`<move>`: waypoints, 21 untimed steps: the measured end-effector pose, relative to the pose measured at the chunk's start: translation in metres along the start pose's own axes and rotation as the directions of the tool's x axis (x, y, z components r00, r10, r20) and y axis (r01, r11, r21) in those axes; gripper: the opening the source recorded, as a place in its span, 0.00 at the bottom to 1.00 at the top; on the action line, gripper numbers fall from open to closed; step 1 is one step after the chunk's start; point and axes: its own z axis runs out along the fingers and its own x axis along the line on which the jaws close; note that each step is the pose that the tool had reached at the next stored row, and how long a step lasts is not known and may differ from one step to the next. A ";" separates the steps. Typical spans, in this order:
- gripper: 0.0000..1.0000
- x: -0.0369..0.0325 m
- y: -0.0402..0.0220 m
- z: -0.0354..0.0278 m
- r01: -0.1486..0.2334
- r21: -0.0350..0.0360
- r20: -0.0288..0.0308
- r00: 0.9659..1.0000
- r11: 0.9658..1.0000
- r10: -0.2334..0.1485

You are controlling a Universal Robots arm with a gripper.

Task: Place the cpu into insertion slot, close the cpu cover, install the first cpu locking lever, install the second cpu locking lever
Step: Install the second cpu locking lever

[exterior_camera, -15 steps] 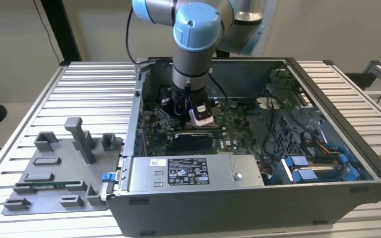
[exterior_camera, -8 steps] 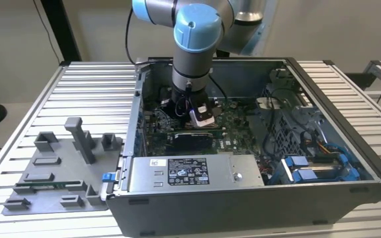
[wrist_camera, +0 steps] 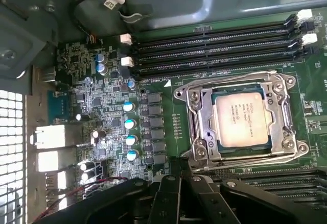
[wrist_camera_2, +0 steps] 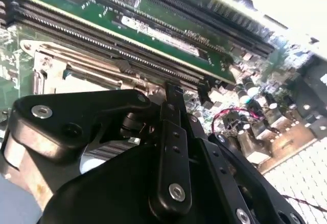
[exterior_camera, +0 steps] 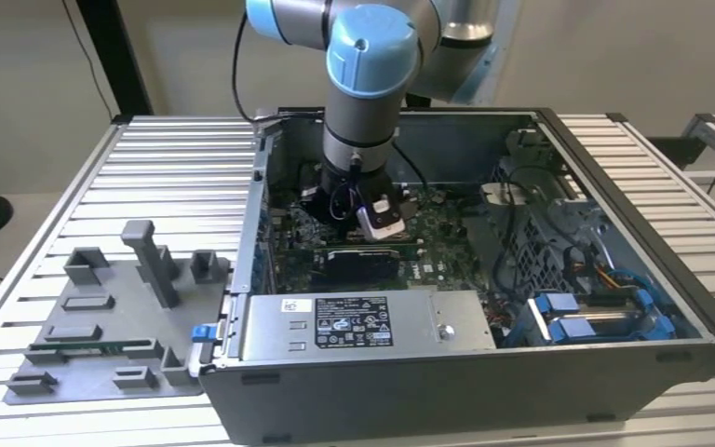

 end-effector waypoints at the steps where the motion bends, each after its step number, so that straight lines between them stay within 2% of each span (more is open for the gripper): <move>1: 0.00 0.0003 0.0007 -0.0038 0.000 -0.001 0.000 1.000 1.000 0.000; 19: 0.00 0.0065 0.0152 -0.0840 0.010 0.000 -0.002 1.000 1.000 -0.010; 21: 0.00 0.0067 0.0158 -0.0870 0.011 0.000 0.000 1.000 1.000 -0.011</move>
